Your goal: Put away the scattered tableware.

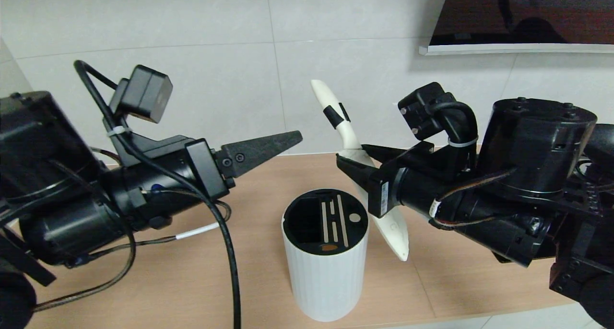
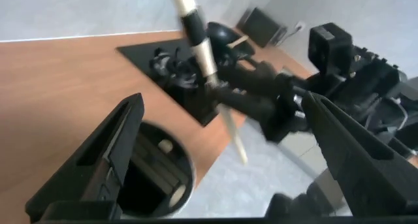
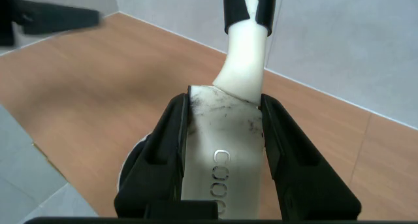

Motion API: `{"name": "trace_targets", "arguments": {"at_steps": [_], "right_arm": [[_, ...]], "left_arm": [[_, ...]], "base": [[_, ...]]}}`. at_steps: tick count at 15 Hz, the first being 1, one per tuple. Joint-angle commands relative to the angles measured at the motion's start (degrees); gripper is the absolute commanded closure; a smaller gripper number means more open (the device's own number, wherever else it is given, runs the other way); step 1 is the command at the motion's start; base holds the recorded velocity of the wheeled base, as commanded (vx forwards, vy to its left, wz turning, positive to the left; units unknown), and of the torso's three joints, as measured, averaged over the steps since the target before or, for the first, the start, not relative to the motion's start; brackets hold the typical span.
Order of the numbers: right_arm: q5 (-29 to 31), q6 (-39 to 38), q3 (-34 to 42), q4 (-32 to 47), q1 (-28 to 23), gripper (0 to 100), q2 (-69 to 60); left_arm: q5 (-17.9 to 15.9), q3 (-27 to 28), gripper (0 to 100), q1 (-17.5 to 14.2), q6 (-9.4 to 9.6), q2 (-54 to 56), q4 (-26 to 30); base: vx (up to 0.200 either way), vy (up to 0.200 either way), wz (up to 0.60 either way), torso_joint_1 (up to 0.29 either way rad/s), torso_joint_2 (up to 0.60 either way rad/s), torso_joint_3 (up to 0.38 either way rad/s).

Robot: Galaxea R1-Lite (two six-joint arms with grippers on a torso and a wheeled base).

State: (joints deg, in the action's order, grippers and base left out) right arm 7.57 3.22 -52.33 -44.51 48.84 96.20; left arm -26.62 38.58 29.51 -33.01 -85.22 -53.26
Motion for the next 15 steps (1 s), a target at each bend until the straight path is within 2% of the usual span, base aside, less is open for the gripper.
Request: {"name": "trace_targets", "arguments": {"at_steps": [1, 4, 7, 9, 13, 15], "right_arm": [[0.0, 0.0, 0.1, -0.1, 0.3, 100, 0.5], [0.0, -0.2, 0.5, -0.1, 1.2, 100, 0.6], [0.0, -0.6, 0.9, -0.2, 1.4, 100, 0.3], [0.0, -0.6, 1.4, -0.2, 2.3, 100, 0.5], [0.0, -0.6, 2.1, -0.2, 4.5, 100, 0.5], [0.0, -0.6, 2.5, -0.3, 5.6, 100, 0.5]], "left_arm": [[1.7, -1.5, 0, 3.3, -0.47, -5.0, -4.6], [6.8, -1.4, 0, 5.8, -1.09, -9.1, -10.5], [7.4, -1.2, 0, 6.3, -1.79, -9.9, -12.7], [7.4, -0.7, 0, 6.3, -4.52, -9.7, -14.1], [7.5, -0.1, 0, 6.3, -4.78, -10.2, -15.2], [8.9, 0.6, 0, 6.3, -4.78, -10.5, -15.3]], "base": [[0.000, 0.000, 0.00, 0.000, 0.00, 0.000], [0.000, 0.000, 0.00, 0.000, 0.00, 0.000], [0.000, 0.000, 0.00, 0.000, 0.00, 0.000], [0.000, 0.000, 0.00, 0.000, 0.00, 0.000], [0.000, 0.000, 0.00, 0.000, 0.00, 0.000], [0.000, 0.000, 0.00, 0.000, 0.00, 0.000]]}}
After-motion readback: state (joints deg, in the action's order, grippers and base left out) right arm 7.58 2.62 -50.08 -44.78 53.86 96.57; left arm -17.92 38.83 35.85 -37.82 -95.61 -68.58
